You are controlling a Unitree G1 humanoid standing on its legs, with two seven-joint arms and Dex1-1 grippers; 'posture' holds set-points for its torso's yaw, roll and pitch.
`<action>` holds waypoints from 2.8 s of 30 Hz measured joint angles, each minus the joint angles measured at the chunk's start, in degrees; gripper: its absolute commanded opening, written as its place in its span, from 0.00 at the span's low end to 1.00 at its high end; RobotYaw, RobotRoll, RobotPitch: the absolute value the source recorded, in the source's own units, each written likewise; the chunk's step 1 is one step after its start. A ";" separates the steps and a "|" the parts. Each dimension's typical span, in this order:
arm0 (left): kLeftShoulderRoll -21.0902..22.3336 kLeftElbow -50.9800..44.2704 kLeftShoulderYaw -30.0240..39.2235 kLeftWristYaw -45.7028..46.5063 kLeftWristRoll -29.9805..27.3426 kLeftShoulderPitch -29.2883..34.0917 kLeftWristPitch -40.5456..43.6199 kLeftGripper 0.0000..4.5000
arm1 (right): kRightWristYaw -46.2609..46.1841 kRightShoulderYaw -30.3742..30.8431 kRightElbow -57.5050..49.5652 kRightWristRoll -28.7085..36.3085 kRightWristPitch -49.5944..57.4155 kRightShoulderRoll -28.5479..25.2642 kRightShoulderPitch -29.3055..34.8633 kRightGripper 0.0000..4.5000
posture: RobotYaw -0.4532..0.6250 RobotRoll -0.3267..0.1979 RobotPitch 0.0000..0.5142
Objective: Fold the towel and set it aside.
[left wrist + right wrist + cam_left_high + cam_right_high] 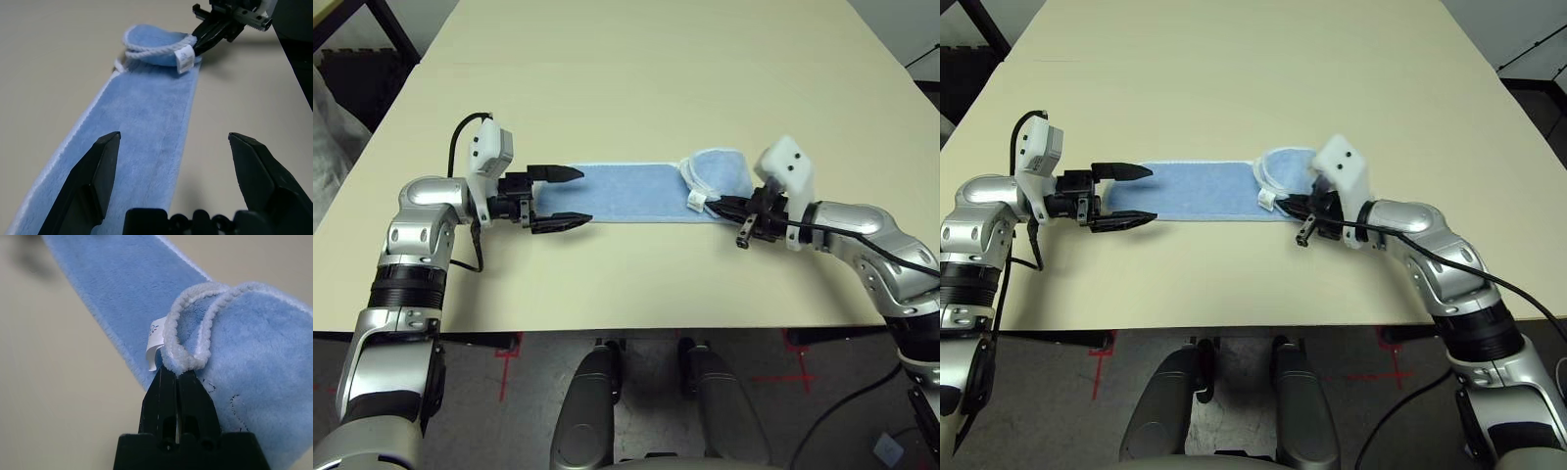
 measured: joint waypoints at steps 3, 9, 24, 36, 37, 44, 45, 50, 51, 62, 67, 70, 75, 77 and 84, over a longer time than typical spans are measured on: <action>0.03 -0.77 0.00 0.12 0.00 0.14 0.10 1.00 | 0.32 0.60 0.35 -0.70 -0.31 1.37 -0.24 0.33 | 0.48 0.62 0.37; 0.23 -1.18 0.00 0.41 0.00 0.66 0.34 1.00 | 5.29 2.88 1.07 -2.66 -4.23 1.28 -1.07 0.83 | 0.48 0.62 0.36; 0.61 -1.12 -0.04 0.39 0.01 1.34 0.33 1.00 | 19.20 -16.49 12.17 9.64 -23.04 -1.02 -5.34 1.00 | 0.45 0.62 0.37; 0.43 -1.00 -0.19 1.15 0.04 1.37 0.32 1.00 | 33.14 -15.35 45.43 2.32 -48.21 -1.63 -13.10 1.00 | 0.49 0.62 0.38; 0.44 -0.99 -0.16 1.25 0.04 1.40 0.31 1.00 | 34.22 -15.26 46.99 2.04 -49.24 -1.53 -13.61 1.00 | 0.50 0.62 0.38; 0.63 -1.01 0.15 2.24 0.05 1.89 0.24 1.00 | 36.87 -14.52 55.20 0.75 -49.72 2.25 -18.37 1.00 | 0.52 0.62 0.39; 0.65 -1.07 0.17 2.36 0.04 2.01 0.24 1.00 | 36.30 -14.26 55.72 0.35 -49.69 3.30 -19.12 1.00 | 0.52 0.62 0.39; 0.69 -2.01 0.25 3.08 -0.01 3.52 0.44 1.00 | 33.71 -12.74 57.48 -1.96 -50.69 8.61 -21.05 0.92 | 0.54 0.62 0.38; 0.80 -2.39 0.27 3.18 -0.05 4.10 0.67 1.00 | 33.70 -12.74 57.99 -1.99 -50.97 8.94 -21.34 0.86 | 0.54 0.62 0.38; 1.09 -3.74 0.81 4.35 -0.37 4.20 0.69 1.00 | 35.93 -12.80 60.93 -3.13 -54.04 7.25 -22.55 0.01 | 0.54 0.62 0.37; 0.23 -1.25 0.71 3.54 -0.32 0.70 -2.03 1.00 | 36.43 -12.75 60.97 -3.55 -53.81 7.99 -22.59 0.01 | 0.53 0.62 0.37; -0.08 1.19 0.62 2.03 -0.21 -0.68 -4.09 1.00 | 36.36 -12.47 61.10 -4.19 -53.22 8.80 -22.61 0.01 | 0.53 0.62 0.37; -1.08 3.36 0.29 1.47 -0.02 -1.32 -5.78 1.00 | 34.93 -10.76 61.42 -5.85 -51.86 10.63 -23.08 0.01 | 0.53 0.62 0.37; -1.44 3.35 0.19 1.48 -0.01 -1.88 -6.10 1.00 | 33.48 -10.02 62.09 -7.18 -51.55 11.45 -23.28 0.01 | 0.54 0.62 0.37; -1.49 3.16 0.09 1.58 -0.01 -2.00 -5.91 1.00 | 29.99 -6.82 65.00 -11.44 -52.34 13.18 -20.63 0.01 | 0.55 0.62 0.38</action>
